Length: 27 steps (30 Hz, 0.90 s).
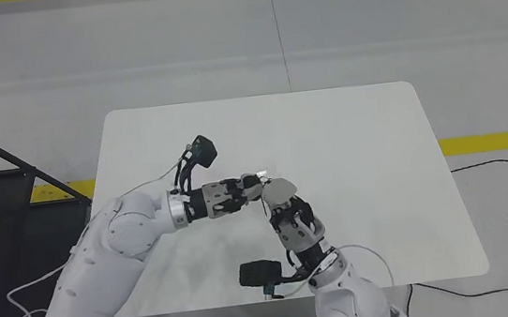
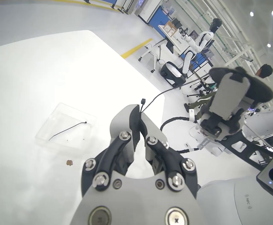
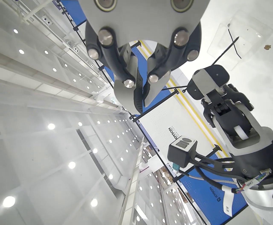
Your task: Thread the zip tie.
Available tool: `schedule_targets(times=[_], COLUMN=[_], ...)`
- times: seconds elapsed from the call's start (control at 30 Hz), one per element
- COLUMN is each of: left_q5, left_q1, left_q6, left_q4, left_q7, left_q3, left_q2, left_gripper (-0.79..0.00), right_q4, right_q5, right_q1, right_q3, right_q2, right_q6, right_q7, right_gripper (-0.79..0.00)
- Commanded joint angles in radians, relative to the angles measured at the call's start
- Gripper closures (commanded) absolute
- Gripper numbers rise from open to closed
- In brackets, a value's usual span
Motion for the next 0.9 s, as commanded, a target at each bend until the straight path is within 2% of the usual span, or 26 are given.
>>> schedule_targets(times=[0.0, 0.17, 0.3, 0.4, 0.73, 0.87], left_q5=[-0.023, -0.07, -0.124, -0.151, -0.149, -0.225], left_q1=[-0.014, -0.051, -0.087, -0.1, -0.094, -0.115], left_q6=[0.004, -0.014, -0.029, -0.022, -0.009, -0.025], left_q4=[0.005, 0.021, 0.032, 0.035, 0.029, 0.044], left_q7=[-0.039, -0.141, -0.255, -0.288, -0.275, -0.328], left_q3=[-0.001, -0.015, -0.025, -0.031, -0.026, -0.011], left_q2=[0.001, 0.008, 0.015, 0.018, 0.018, 0.017], left_gripper=[0.0, 0.0, 0.0, 0.0, 0.0, 0.0], right_q4=[-0.017, -0.069, -0.103, -0.108, -0.108, -0.092], right_q5=[-0.005, 0.04, 0.104, 0.122, 0.125, 0.118], right_q1=[-0.019, -0.071, -0.098, -0.103, -0.1, -0.079], right_q3=[0.002, 0.039, 0.069, 0.074, 0.073, 0.073], right_q2=[0.004, 0.022, 0.035, 0.036, 0.037, 0.038], right_q6=[-0.004, -0.058, -0.142, -0.156, -0.163, -0.164], right_q7=[-0.038, -0.171, -0.259, -0.258, -0.256, -0.268], right_gripper=[0.0, 0.0, 0.0, 0.0, 0.0, 0.0])
